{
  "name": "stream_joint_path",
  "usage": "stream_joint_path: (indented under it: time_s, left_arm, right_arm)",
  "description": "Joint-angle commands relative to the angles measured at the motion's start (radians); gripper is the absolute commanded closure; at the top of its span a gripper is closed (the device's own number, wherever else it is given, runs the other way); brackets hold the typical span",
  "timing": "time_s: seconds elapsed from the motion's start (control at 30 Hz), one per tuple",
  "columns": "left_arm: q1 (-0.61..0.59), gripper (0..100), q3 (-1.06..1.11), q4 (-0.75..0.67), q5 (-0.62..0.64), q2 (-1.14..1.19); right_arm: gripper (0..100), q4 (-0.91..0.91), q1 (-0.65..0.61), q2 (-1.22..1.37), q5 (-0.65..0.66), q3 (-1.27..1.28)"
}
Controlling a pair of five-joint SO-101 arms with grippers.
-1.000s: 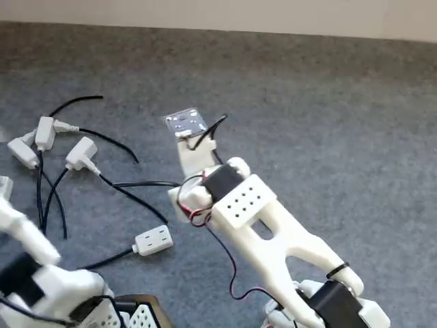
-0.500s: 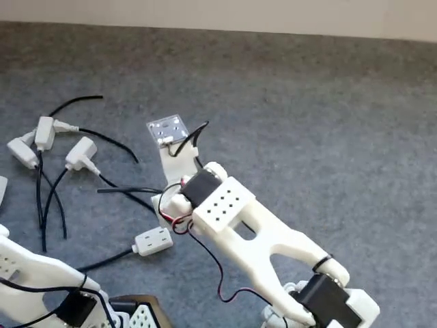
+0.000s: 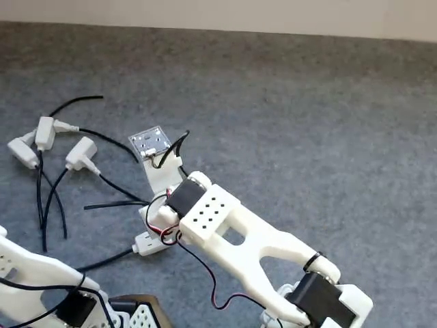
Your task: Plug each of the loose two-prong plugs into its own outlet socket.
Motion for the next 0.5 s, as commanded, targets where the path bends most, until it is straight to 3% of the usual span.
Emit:
stream_joint_path:
  time_s: [0.0,0.47]
  left_arm:
    - [-0.010,66,-0.041,0.008,-0.009,-0.018]
    - [-0.012,66,-0.041,0.008,-0.009,-0.019]
  right_arm:
    - [99.3,-0.015,0.030,-0.004,-0.005,-0.024]
    - [99.3,-0.085,0.031,-0.001,-0.003,0.070]
